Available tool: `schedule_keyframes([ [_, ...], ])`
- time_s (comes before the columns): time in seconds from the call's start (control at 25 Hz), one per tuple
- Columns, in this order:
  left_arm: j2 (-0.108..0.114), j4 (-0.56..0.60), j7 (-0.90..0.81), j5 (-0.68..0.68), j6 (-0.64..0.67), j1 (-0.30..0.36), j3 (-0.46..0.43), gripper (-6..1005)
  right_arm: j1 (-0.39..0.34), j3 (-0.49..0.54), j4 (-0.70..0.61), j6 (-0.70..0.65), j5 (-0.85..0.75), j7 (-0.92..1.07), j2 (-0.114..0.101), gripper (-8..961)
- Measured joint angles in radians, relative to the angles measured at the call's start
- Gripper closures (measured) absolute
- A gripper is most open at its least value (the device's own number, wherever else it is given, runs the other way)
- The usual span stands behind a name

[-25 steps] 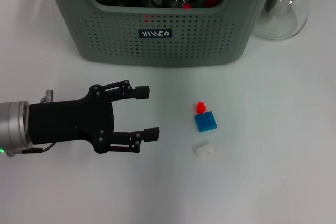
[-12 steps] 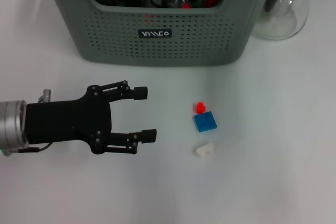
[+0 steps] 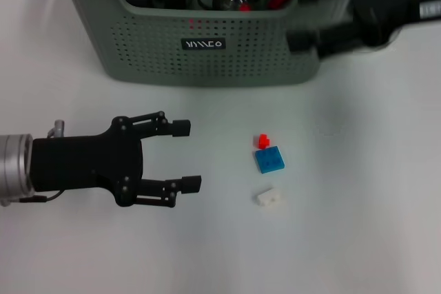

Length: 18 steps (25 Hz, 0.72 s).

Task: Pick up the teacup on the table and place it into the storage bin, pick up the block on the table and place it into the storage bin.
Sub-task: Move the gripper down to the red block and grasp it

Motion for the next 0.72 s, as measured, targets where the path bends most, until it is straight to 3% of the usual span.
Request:
schedule_keyframes([
  [0.2,0.005,0.0,0.002,0.034,-0.02,0.002,-0.005,125,0.002,-0.004,0.05,-0.025,-0.157,-0.005,-0.001,36],
  [0.4,0.005,0.0,0.003,0.037,-0.043,0.008,-0.009,125,0.074,-0.034,0.12,0.011,-0.324,0.023,0.037,52],
  [0.52,0.005,-0.002,0.003,0.038,-0.043,0.009,-0.006,125,0.135,-0.097,0.169,0.065,-0.425,0.058,0.061,61],
  [0.72,0.005,-0.004,0.003,0.038,-0.043,0.009,-0.006,125,0.216,-0.25,0.268,0.201,-0.461,0.159,0.061,77],
])
